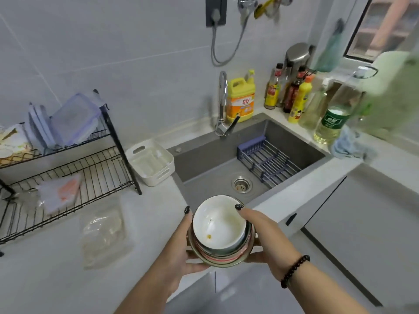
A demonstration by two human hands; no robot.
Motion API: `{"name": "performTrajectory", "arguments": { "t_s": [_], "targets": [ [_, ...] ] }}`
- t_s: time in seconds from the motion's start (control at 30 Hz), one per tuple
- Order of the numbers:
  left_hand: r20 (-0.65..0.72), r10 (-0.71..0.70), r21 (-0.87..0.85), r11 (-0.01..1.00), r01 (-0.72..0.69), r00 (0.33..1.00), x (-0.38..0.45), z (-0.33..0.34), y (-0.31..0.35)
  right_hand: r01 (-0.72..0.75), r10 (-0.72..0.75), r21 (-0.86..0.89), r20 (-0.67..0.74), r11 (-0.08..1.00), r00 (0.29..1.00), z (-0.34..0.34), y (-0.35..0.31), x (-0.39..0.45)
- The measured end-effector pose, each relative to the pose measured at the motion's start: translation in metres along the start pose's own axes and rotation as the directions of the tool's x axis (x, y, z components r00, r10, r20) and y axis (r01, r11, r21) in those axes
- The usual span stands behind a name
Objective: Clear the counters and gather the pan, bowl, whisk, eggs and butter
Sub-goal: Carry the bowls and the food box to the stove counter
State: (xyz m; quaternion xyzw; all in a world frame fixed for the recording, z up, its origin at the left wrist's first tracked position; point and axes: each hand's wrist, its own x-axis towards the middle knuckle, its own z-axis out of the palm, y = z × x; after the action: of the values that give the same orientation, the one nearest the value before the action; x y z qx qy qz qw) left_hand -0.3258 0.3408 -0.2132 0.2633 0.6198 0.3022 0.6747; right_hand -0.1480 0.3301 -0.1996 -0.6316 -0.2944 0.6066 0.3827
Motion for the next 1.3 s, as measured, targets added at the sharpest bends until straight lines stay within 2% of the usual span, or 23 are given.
{"name": "performTrajectory", "arguments": {
  "t_s": [0.23, 0.47, 0.73, 0.97, 1.3],
  "targets": [
    [0.186, -0.03, 0.179, 0.984, -0.004, 0.982, 0.018, 0.1, 0.003, 0.01, 0.007, 0.107, -0.158, 0.994, 0.987, -0.098, -0.001, -0.012],
    [0.362, -0.126, 0.357, 0.934, -0.013, 0.924, 0.029, 0.195, -0.002, 0.029, 0.078, 0.274, -0.371, 0.961, 0.925, -0.178, 0.014, -0.04],
    [0.517, -0.231, 0.523, 0.848, -0.091, 0.825, 0.033, 0.305, -0.013, 0.087, 0.19, 0.425, -0.567, 0.901, 0.801, -0.256, 0.03, -0.064],
    [0.611, -0.327, 0.618, 0.767, -0.175, 0.721, 0.046, 0.422, -0.019, 0.225, 0.269, 0.517, -0.712, 0.826, 0.649, -0.333, 0.03, -0.072],
    [0.705, -0.471, 0.686, 0.64, -0.346, 0.53, 0.052, 0.574, -0.035, 0.362, 0.383, 0.562, -0.802, 0.743, 0.458, -0.44, 0.033, -0.079]
  ]
}}
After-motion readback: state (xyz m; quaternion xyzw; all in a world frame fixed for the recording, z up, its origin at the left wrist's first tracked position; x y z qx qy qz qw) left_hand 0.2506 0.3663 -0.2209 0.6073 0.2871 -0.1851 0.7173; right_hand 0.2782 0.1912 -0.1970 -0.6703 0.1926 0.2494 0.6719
